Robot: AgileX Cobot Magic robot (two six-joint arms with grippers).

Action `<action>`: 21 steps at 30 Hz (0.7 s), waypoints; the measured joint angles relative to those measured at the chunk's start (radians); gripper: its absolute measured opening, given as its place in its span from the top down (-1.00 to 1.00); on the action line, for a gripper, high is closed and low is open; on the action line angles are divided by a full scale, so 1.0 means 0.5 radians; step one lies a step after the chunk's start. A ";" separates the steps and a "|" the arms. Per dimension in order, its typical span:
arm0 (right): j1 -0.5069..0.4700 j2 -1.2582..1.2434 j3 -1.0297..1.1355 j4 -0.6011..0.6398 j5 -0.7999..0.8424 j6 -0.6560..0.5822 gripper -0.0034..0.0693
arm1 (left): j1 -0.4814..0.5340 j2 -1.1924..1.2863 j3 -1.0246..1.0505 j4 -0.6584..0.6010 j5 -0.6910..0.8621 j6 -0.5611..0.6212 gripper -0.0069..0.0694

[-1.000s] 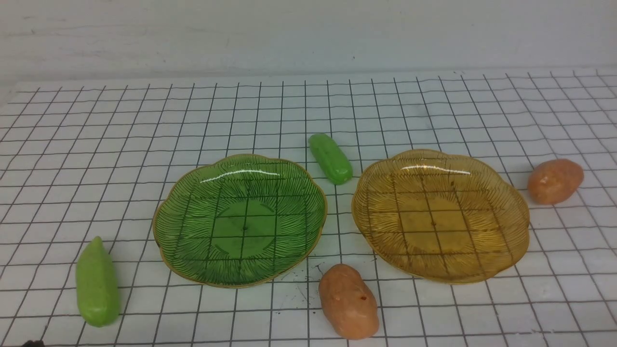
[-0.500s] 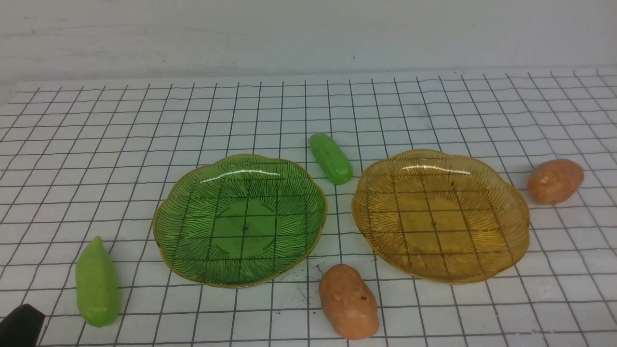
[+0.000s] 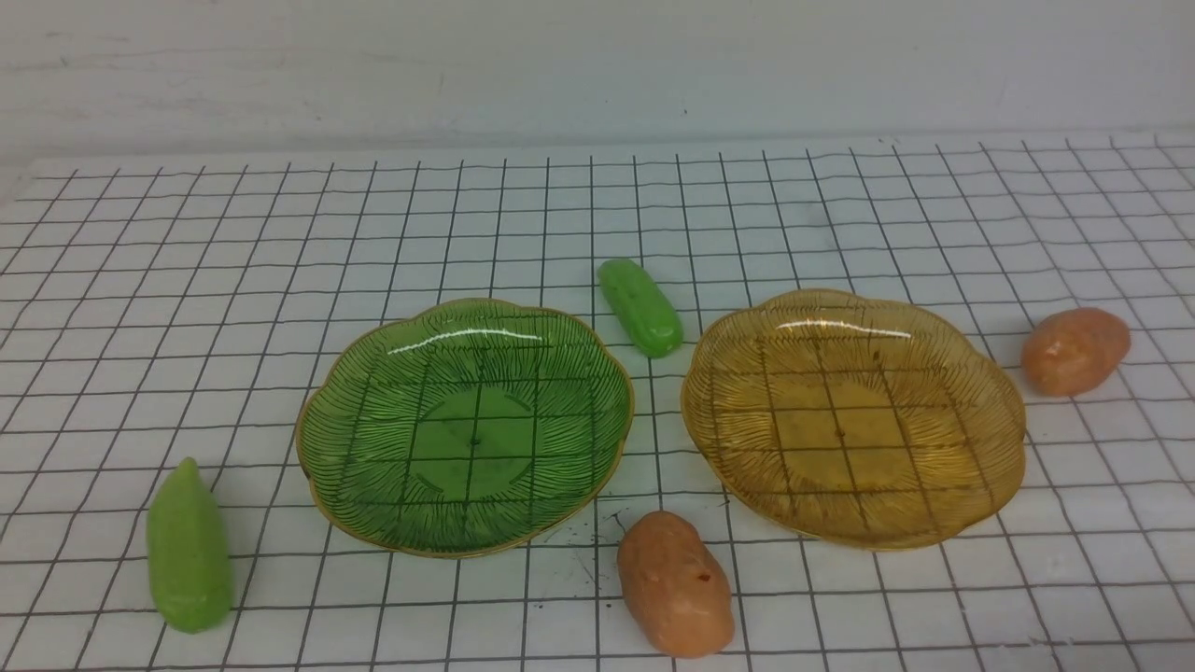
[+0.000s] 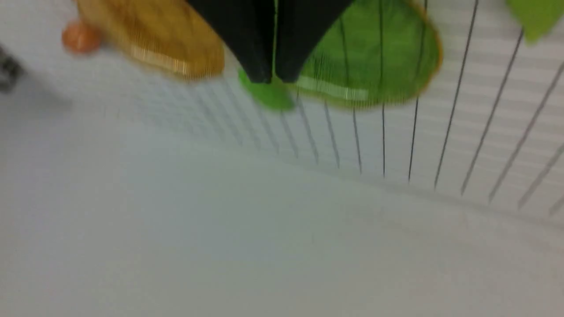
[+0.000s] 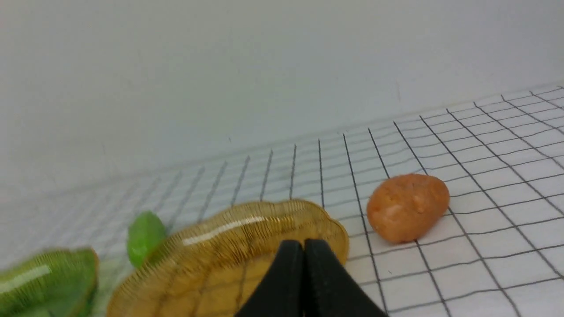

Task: Put different types of vegetables on the plate.
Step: 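Put the green cucumber next to the left plate into that plate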

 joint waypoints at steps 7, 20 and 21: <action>0.000 0.000 0.000 0.780 -0.177 0.000 0.95 | -0.004 0.801 -0.202 0.274 0.633 0.006 0.84; 0.002 0.000 -0.010 1.145 0.081 -0.093 0.95 | 0.056 1.615 -0.441 0.488 0.494 -0.206 0.83; 0.002 0.000 -0.029 1.145 0.158 -0.131 0.95 | 0.104 1.699 -0.504 0.485 0.512 -0.206 0.83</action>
